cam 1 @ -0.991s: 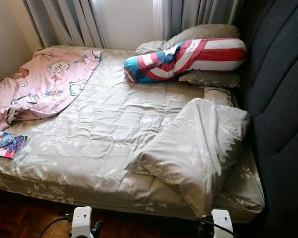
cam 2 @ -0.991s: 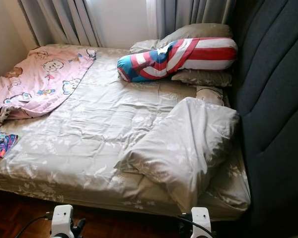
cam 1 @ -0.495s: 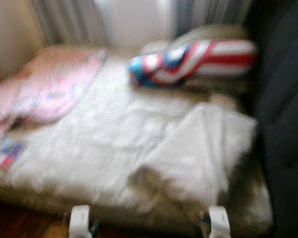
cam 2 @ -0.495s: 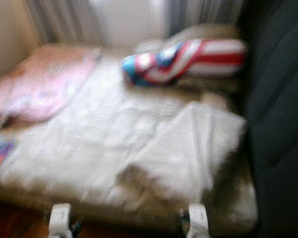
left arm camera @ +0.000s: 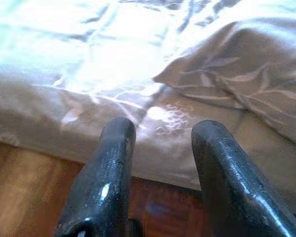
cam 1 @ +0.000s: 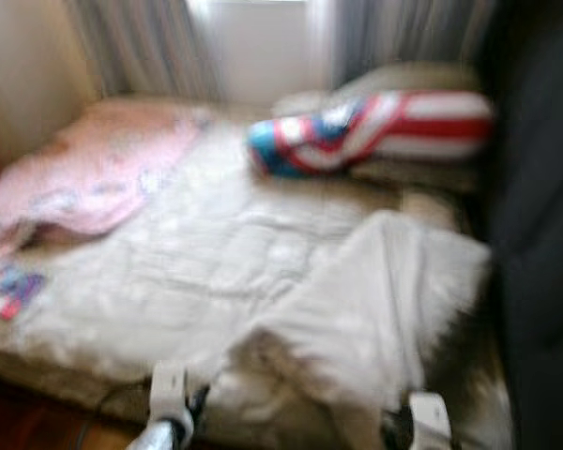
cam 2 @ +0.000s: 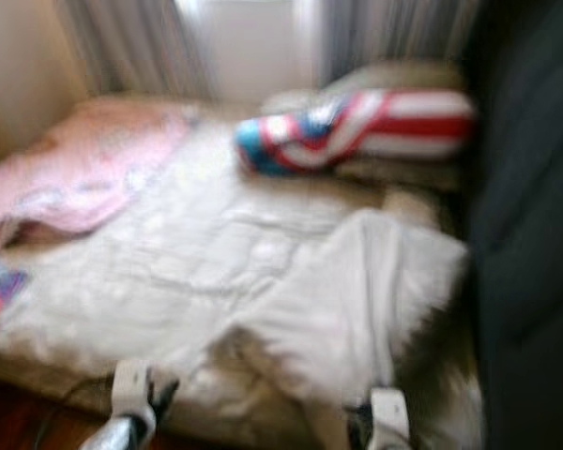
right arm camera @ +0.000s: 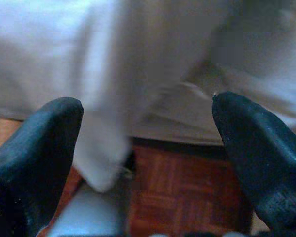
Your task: Clean up the room
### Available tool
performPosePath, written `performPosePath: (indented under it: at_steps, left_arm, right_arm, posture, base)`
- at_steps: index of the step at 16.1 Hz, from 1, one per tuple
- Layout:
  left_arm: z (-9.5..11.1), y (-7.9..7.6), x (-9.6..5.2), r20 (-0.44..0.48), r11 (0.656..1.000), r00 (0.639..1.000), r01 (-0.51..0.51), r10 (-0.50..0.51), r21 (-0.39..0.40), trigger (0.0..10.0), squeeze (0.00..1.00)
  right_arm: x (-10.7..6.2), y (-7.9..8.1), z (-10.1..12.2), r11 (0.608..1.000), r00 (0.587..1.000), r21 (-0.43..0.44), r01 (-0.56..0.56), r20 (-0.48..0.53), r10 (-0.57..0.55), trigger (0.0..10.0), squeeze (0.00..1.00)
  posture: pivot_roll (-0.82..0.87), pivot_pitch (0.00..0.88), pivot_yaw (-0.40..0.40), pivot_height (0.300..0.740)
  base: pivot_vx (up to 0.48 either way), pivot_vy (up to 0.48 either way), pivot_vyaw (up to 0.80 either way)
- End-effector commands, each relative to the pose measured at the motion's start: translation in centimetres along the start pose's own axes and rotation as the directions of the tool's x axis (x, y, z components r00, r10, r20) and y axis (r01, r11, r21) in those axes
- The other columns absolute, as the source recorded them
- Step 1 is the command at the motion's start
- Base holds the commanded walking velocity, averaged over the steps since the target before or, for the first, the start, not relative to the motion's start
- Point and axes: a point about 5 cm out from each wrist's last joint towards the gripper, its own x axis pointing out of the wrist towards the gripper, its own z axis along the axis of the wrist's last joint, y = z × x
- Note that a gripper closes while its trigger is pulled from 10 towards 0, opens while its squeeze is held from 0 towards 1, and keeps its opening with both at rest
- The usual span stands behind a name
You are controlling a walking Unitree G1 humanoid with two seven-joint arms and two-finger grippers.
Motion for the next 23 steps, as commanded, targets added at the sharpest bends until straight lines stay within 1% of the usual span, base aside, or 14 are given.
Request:
performPosePath:
  at_steps: [1, 4, 5, 6, 8, 9, 10, 11, 12, 13, 16, 18, 20, 23]
  left_arm:
    - [-0.4, 1.2, -0.4, -0.012, 1.000, 1.000, -0.029, 0.029, -0.012, 10.0, 0.00]
    - [1.4, 2.2, 0.0, 0.069, 1.000, 0.997, -0.029, 0.029, -0.008, 10.0, 0.00]
    - [2.6, 2.2, 0.2, 0.130, 1.000, 0.991, -0.017, 0.016, 0.001, 10.0, 0.00]
    - [3.6, 2.0, 0.4, 0.182, 1.000, 0.983, -0.007, 0.006, 0.006, 10.0, 0.00]
    - [4.5, 1.6, 0.7, 0.226, 1.000, 0.974, 0.005, -0.008, 0.015, 10.0, 0.00]
    - [6.2, 1.0, 0.9, 0.313, 0.999, 0.949, 0.017, -0.027, 0.033, 10.0, 0.00]
    - [6.7, 0.8, 0.8, 0.342, 0.999, 0.939, 0.022, -0.035, 0.043, 10.0, 0.00]
    - [8.2, 0.1, 0.6, 0.433, 0.996, 0.899, 0.034, -0.068, 0.088, 10.0, 0.00]
    - [8.7, -0.1, 0.3, 0.462, 0.994, 0.883, 0.038, -0.082, 0.103, 10.0, 0.00]
    - [9.7, -0.5, -0.4, 0.518, 0.989, 0.848, 0.042, -0.111, 0.143, 10.0, 0.00]
    - [10.7, -0.9, -1.8, 0.585, 0.991, 0.805, 0.032, -0.102, 0.128, 10.0, 0.00]
    - [11.7, -1.7, -1.8, 0.602, 0.993, 0.792, 0.037, -0.098, 0.113, 10.0, 0.00]
    - [12.5, -2.3, -2.2, 0.602, 0.995, 0.793, 0.047, -0.093, 0.091, 10.0, 0.00]
    - [12.7, -2.7, -2.3, 0.598, 0.994, 0.796, 0.055, -0.100, 0.093, 10.0, 0.00]
  right_arm:
    - [0.2, 0.9, 1.0, 1.000, 0.999, 0.019, -0.014, 0.034, 0.013, 10.0, 0.00]
    - [0.5, 0.7, 3.2, 0.998, 0.991, 0.068, 0.009, 0.131, -0.018, 10.0, 0.00]
    - [0.6, 0.6, 4.8, 0.995, 0.980, 0.097, 0.016, 0.195, -0.034, 10.0, 0.00]
    - [0.7, 0.5, 6.4, 0.995, 0.965, 0.100, 0.021, 0.259, -0.047, 10.0, 0.00]
    - [0.6, 0.3, 8.1, 0.993, 0.939, 0.117, 0.017, 0.339, -0.056, 10.0, 0.00]
    - [0.2, 0.6, 10.6, 0.993, 0.886, 0.116, -0.012, 0.462, -0.043, 10.0, 0.00]
    - [0.0, 0.7, 11.3, 0.994, 0.867, 0.110, -0.021, 0.496, -0.036, 10.0, 0.00]
    - [-0.7, 1.1, 12.5, 0.994, 0.814, 0.096, -0.045, 0.581, -0.019, 10.0, 0.00]
    - [-0.9, 1.3, 12.7, 0.996, 0.795, 0.082, -0.048, 0.606, -0.012, 10.0, 0.00]
    - [-1.4, 1.5, 12.8, 0.997, 0.767, 0.063, -0.048, 0.642, -0.003, 10.0, 0.00]
    - [-2.2, 1.7, 12.9, 0.997, 0.728, 0.058, -0.053, 0.686, -0.001, 10.0, 0.00]
    - [-2.4, 1.8, 13.0, 0.997, 0.725, 0.046, -0.058, 0.689, 0.010, 10.0, 0.00]
    - [-2.4, 2.0, 13.2, 0.997, 0.731, 0.037, -0.066, 0.682, 0.023, 10.0, 0.00]
    - [-2.3, 2.2, 13.2, 0.997, 0.742, 0.032, -0.072, 0.669, 0.032, 10.0, 0.00]
  posture:
    - [-0.01, 0.045, -0.015, 0.740]
    - [0.00, 0.051, -0.011, 0.740]
    - [-0.01, 0.055, -0.009, 0.740]
    - [0.00, 0.058, -0.009, 0.740]
    - [0.00, 0.059, -0.009, 0.740]
    - [-0.01, 0.060, -0.010, 0.740]
    - [-0.01, 0.061, -0.012, 0.740]
    - [-0.02, 0.060, -0.014, 0.740]
    - [-0.02, 0.059, -0.016, 0.740]
    - [-0.01, 0.058, -0.018, 0.740]
    - [-0.02, 0.056, -0.022, 0.740]
    - [-0.03, 0.048, -0.022, 0.740]
    - [-0.03, 0.031, -0.021, 0.740]
    - [-0.02, 0.021, -0.018, 0.740]
  base:
    - [0.000, 0.000, 0.00]
    - [0.000, 0.000, 0.00]
    - [0.000, 0.000, 0.00]
    - [0.000, 0.000, 0.00]
    - [0.000, 0.000, 0.00]
    - [0.000, 0.000, 0.00]
    - [0.000, 0.000, 0.00]
    - [0.000, 0.000, 0.00]
    - [0.000, 0.000, 0.00]
    - [0.000, 0.000, 0.00]
    - [0.000, 0.000, 0.00]
    - [0.000, 0.000, 0.00]
    - [0.000, 0.000, 0.00]
    - [0.000, 0.000, 0.00]
